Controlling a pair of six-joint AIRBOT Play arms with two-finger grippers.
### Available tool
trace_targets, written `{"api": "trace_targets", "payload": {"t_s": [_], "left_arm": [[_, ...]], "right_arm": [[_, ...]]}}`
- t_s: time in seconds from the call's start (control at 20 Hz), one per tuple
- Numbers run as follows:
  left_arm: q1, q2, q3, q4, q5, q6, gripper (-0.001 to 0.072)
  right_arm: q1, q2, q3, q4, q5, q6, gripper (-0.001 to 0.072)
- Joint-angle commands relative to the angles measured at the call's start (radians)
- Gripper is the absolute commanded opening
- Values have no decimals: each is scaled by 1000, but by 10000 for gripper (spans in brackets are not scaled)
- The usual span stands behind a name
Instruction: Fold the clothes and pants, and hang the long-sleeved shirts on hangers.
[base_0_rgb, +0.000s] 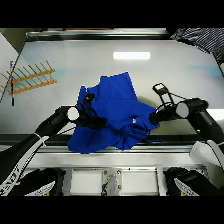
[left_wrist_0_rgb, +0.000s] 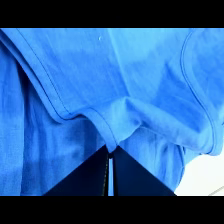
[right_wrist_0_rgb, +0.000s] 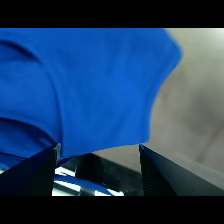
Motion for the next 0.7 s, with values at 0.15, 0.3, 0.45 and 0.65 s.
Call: {"api": "trace_targets", "payload": {"t_s": [0.15,0.3,0.45,0.65], "left_arm": [[0,-2,2,1,0,2,8],[0,-2,2,1,0,2,9],[0,-2,2,2,0,2,8],[0,-1,2,2,0,3,9]], "right_arm": [[151,-154,-55,-80,-98,264,537],[152,-204,-55,-130,-97,356,534],[152,-211,-55,-234,-97,468,443],[152,-225,-55,-288,-75,508,443]]}}
